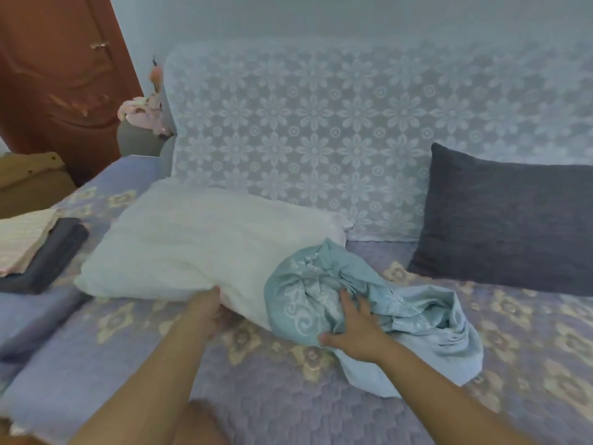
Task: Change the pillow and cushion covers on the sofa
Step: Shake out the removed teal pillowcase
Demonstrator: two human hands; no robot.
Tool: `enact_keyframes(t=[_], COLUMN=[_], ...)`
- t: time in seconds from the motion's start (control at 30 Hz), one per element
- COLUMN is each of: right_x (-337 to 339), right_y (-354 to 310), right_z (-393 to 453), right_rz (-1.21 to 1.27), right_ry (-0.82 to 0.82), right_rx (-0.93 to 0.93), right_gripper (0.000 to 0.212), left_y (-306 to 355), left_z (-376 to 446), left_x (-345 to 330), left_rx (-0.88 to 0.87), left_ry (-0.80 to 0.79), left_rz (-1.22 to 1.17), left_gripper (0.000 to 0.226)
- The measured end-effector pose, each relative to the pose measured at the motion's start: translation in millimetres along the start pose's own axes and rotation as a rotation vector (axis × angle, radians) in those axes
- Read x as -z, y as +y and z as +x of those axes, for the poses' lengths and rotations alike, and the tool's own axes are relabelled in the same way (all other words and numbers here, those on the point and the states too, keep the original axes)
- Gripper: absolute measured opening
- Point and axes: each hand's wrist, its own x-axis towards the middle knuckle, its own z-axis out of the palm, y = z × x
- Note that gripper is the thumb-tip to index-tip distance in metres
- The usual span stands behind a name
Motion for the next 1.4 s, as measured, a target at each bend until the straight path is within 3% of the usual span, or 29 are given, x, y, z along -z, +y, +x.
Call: enact_keyframes(t=[0.1,0.17,0.23,0.33,0.4,0.43,0.5,0.6,0.67,0.73,0.83,0.9,0.97,1.03,1.1,1.17,1.23,1.3,1.4], right_x=[4.7,26.9,52.7,87.3,107.7,119.2,145.4,190.9,220.7,245.9,274.0,284.6,290.4,292.7,288.7,277.5,265.0,253.6,225.7], right_y=[2.5,9.5,14.4,17.6,17.1,16.1,9.5,-10.7,-24.3,-31.1,-36.5,-39.7,-38.5,-31.8,-24.8,-22.5,-25.4,-32.6,-26.6], right_z=[0.9,-5.6,-20.0,-40.2,-51.8,-58.1,-73.9,-100.4,-123.9,-147.2,-170.3,-178.7,-180.6,-176.6,-166.1,-153.3,-141.8,-142.2,-142.2], right_rz=[0.067,0.106,0.103,-0.005,-0.149,-0.168,-0.082,0.296,0.605,0.78,0.896,0.988,0.925,0.643,0.21,-0.069,-0.091,0.089,0.218], right_ry=[0.272,0.413,0.497,0.533,0.476,0.475,0.556,0.666,0.647,0.653,0.65,0.555,0.548,0.673,0.777,0.764,0.793,0.807,0.514], right_rx=[0.019,0.055,0.042,0.053,0.038,0.031,0.062,0.193,0.278,0.34,0.444,0.54,0.59,0.556,0.421,0.345,0.387,0.486,0.595], right_gripper=[0.079,0.046,0.017,0.008,0.011,0.013,0.016,0.023,0.025,0.022,0.018,0.02,0.025,0.028,0.014,0.007,0.013,0.015,0.012], left_y=[5.6,2.7,-7.4,-27.2,-37.1,-39.4,-36.5,-30.7,-26.3,-24.6,-23.4,-20.2,-3.2,23.7,54.2,74.4,83.9,89.1,90.6], left_z=[-36.3,-51.4,-55.0,-61.7,-71.8,-82.7,-120.8,-170.6,-193.2,-204.7,-214.8,-212.8,-198.6,-184.7,-179.7,-182.8,-188.3,-192.5,-183.1], left_x=[-20.6,-7.3,11.3,23.7,7.8,-9.0,-57.9,-138.3,-180.4,-208.7,-230.1,-234.8,-235.5,-229.4,-217.7,-206.4,-199.1,-186.3,-146.8], left_rx=[-0.123,-0.197,-0.22,-0.225,-0.432,-0.567,-0.695,-0.617,-0.68,-0.808,-0.899,-1.096,-1.318,-1.298,-1.213,-1.154,-1.121,-1.123,-1.168], left_ry=[-0.064,-0.085,0.019,0.206,0.305,0.262,-0.06,-0.546,-0.674,-0.745,-0.745,-0.658,-0.459,-0.362,-0.398,-0.463,-0.53,-0.564,-0.585], left_rz=[-0.26,-0.187,-0.02,0.21,0.355,0.39,0.462,0.859,1.026,1.064,0.929,0.879,0.892,0.802,0.692,0.66,0.623,0.59,0.643], left_gripper=[0.017,0.015,0.014,0.009,0.017,0.023,0.024,0.102,0.123,0.128,0.117,0.073,0.023,0.021,0.021,0.025,0.026,0.027,0.026])
